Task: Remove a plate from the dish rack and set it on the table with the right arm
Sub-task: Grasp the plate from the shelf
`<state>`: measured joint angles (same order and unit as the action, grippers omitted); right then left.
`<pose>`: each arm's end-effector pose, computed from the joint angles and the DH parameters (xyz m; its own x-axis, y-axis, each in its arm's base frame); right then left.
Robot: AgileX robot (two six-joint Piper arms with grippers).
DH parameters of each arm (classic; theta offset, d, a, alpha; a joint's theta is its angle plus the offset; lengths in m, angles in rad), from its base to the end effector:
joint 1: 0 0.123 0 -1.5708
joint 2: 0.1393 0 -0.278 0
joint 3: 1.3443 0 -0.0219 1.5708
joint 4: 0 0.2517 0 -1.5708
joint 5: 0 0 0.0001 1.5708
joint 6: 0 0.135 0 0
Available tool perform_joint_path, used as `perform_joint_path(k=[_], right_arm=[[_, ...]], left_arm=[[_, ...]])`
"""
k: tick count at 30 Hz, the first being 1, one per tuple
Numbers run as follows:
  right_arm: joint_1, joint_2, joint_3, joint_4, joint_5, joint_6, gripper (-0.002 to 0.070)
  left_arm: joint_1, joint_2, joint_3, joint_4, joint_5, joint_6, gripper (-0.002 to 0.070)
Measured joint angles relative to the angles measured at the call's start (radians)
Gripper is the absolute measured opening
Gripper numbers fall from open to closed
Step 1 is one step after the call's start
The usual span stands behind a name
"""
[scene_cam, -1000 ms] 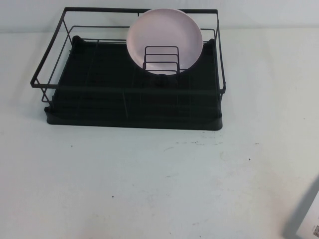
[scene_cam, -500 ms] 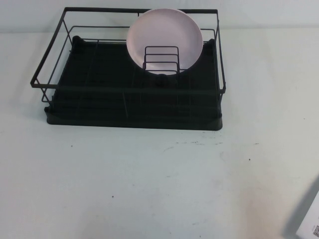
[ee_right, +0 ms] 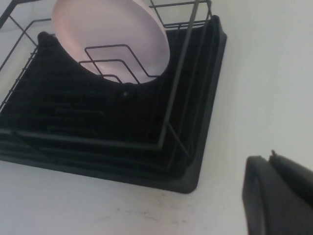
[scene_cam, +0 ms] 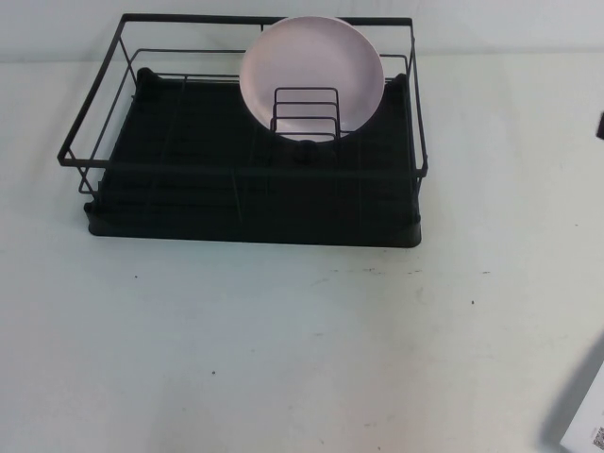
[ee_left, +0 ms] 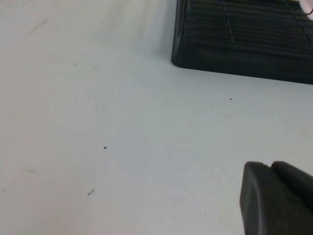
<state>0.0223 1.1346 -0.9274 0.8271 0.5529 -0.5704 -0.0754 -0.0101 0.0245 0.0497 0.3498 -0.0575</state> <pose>0.2782 0.0585 0.3190 -0.5479 0.1494 -0.8231 -0.2648 0.9023 0.3401 0.1035 -0.0055 0.1620 -0.2729 0.0098 -0.9620 0.0560 0.9984 -0.0057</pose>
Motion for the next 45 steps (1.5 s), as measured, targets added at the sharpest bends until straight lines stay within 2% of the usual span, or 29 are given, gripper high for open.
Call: perform_joint_path(k=[8, 20, 25, 28, 36, 40, 45], right_arm=[[0.011, 0.435, -0.413, 0.028, 0.157, -0.066, -0.0018], [0.208, 0.754, -0.839, 0.018, 0.171, -0.066, -0.0018], [0.246, 0.851, -0.978, 0.007, 0.168, -0.07, -0.0009], [0.25, 0.898, -1.05, -0.008, 0.164, -0.072, 0.004], [0.25, 1.028, -1.17, -0.06, 0.147, -0.122, 0.0274], [0.25, 1.071, -1.2, -0.067, 0.136, -0.198, 0.0326], [0.25, 1.088, -1.207, -0.068, 0.104, -0.294, 0.0337]], left_arm=[[0.0, 0.0, 0.0, 0.0, 0.0, 0.0, -0.0004], [0.0, 0.0, 0.0, 0.0, 0.0, 0.0, -0.0004], [0.0, 0.0, 0.0, 0.0, 0.0, 0.0, -0.0004], [0.0, 0.0, 0.0, 0.0, 0.0, 0.0, -0.0004], [0.0, 0.0, 0.0, 0.0, 0.0, 0.0, -0.0004], [0.0, 0.0, 0.0, 0.0, 0.0, 0.0, -0.0004], [0.0, 0.0, 0.0, 0.0, 0.0, 0.0, -0.0004]])
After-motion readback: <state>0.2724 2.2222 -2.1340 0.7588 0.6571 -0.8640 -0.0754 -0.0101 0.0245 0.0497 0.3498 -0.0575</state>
